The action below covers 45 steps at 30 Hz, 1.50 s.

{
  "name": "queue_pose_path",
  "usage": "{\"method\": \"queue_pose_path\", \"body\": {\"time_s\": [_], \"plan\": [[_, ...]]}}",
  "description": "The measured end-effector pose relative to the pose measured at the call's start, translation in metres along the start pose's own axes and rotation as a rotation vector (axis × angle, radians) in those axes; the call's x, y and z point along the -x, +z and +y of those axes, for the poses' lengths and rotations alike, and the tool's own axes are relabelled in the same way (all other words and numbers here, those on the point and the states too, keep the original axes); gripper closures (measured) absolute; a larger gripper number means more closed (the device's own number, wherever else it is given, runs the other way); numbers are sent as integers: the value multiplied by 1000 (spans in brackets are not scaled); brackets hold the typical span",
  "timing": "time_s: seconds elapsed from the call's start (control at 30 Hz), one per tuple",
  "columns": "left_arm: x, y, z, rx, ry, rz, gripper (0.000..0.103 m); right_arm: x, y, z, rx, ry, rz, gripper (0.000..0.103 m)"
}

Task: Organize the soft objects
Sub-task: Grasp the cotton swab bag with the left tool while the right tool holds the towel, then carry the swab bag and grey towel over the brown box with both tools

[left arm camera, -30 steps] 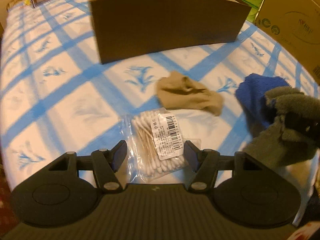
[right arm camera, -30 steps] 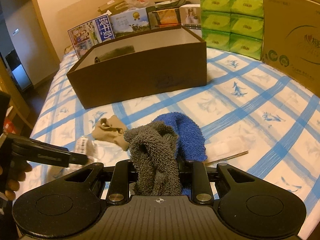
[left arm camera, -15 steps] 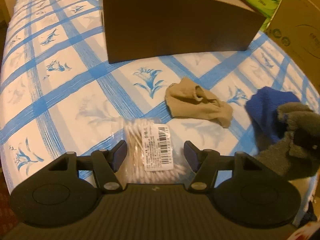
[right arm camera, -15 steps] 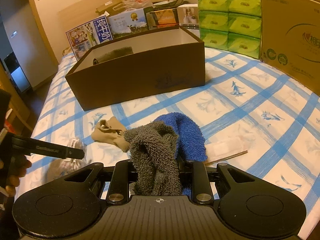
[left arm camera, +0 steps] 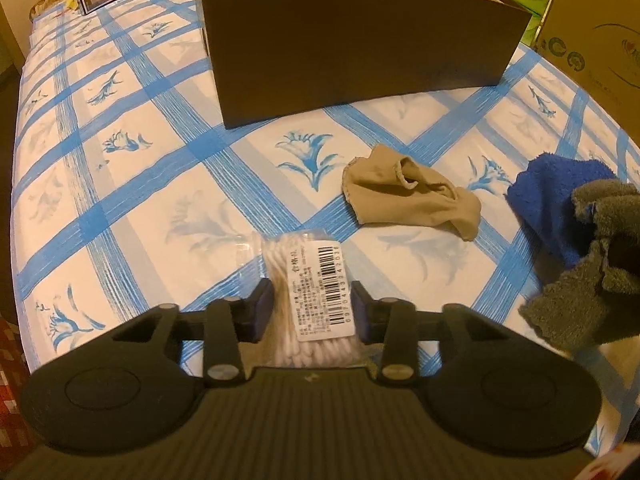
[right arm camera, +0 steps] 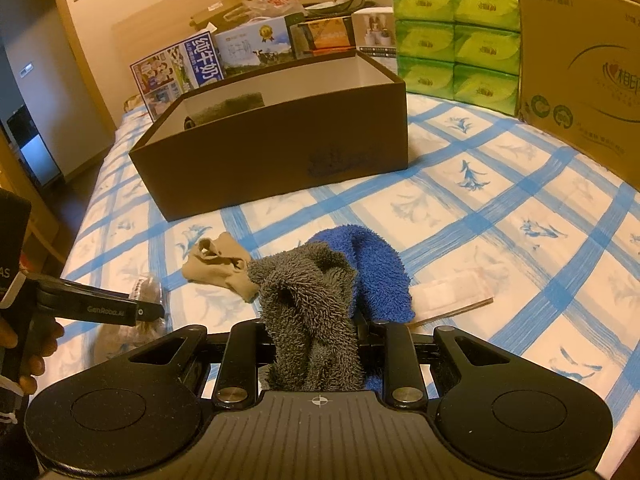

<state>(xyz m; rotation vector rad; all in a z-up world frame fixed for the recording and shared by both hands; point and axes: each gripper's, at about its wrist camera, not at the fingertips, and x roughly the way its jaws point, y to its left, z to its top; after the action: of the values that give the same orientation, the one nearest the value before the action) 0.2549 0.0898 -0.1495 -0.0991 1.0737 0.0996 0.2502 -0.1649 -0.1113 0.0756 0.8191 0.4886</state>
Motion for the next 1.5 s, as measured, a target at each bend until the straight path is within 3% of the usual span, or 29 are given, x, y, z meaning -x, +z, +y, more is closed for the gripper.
{"method": "queue_pose_path", "body": {"time_s": [0.37,0.83,1.17,1.5], "plan": [[29,-5,5,-11,-6,-61,75,11,1,4,14,8,-24,78],[95,22,4,-40,-52,-232,75,36,20,18,40,41,-101,77],[125,51,-6,-97,-87,-332,75,58,54,18,71,80,-196,78],[142,108,-19,-157,-124,-428,75,68,110,13,95,110,-302,77]]}}
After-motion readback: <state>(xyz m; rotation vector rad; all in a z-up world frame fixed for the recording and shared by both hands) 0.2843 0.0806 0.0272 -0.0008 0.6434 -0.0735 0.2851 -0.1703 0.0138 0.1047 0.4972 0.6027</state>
